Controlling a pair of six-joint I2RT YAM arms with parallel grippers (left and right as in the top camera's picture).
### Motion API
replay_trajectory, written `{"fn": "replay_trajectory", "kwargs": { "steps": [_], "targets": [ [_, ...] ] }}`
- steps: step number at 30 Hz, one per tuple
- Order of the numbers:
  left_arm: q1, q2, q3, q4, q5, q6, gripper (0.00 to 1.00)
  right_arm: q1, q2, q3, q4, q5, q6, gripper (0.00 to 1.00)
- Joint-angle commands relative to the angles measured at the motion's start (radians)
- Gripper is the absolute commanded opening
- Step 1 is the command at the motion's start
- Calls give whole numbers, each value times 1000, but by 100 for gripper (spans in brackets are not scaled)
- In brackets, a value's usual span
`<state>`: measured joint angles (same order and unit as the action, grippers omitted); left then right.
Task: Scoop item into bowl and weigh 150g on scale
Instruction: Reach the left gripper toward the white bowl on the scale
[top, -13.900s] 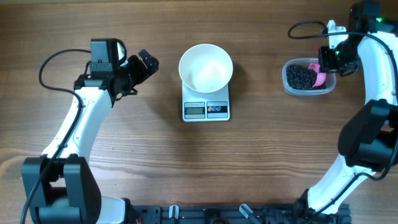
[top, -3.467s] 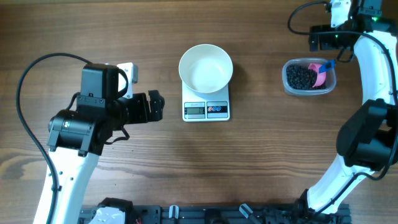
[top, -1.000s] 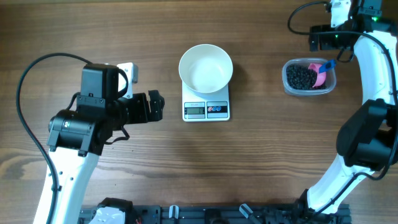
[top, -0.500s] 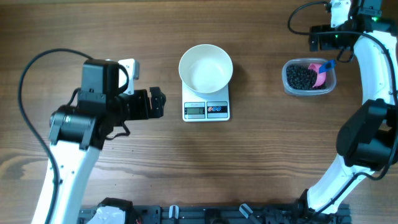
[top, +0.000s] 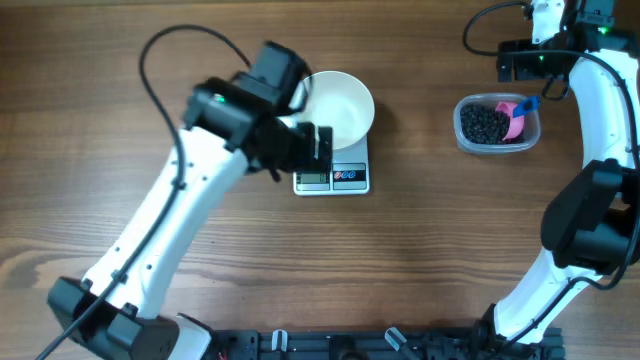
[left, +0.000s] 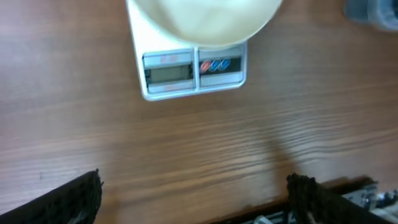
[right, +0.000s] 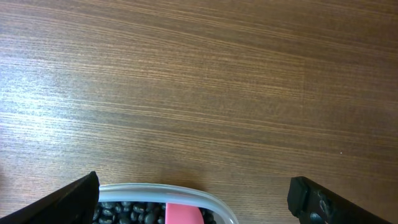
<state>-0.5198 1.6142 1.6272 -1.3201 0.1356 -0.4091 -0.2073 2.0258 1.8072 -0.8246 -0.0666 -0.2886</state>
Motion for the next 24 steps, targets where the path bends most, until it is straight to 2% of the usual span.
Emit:
{"fn": "replay_trajectory", "kwargs": {
  "steps": [1,2,5,7,9,14,19,24],
  "targets": [
    [-120,18,-155,24,-194,-309,100,5,-11,18,2,-4,2,100],
    [-151,18,-212,64,-201,-357,100,5,-12,18,2,-4,2,100],
    [-168,19,-271,134,-200,-353,100,5,-11,18,2,-4,1,100],
    [-131,19,-271,178,-178,-251,100,5,-11,18,2,-4,2,100],
    [-93,19,-271,179,-162,-244,100,5,-11,18,2,-4,2,100],
    [-98,19,-272,202,-143,-115,100,5,-11,18,2,-4,2,100],
    [-136,19,-272,195,-95,-124,100,5,-11,18,2,-4,2,100],
    [-204,19,-326,206,-159,-228,100,5,-11,18,2,-4,2,100]
  ]
}}
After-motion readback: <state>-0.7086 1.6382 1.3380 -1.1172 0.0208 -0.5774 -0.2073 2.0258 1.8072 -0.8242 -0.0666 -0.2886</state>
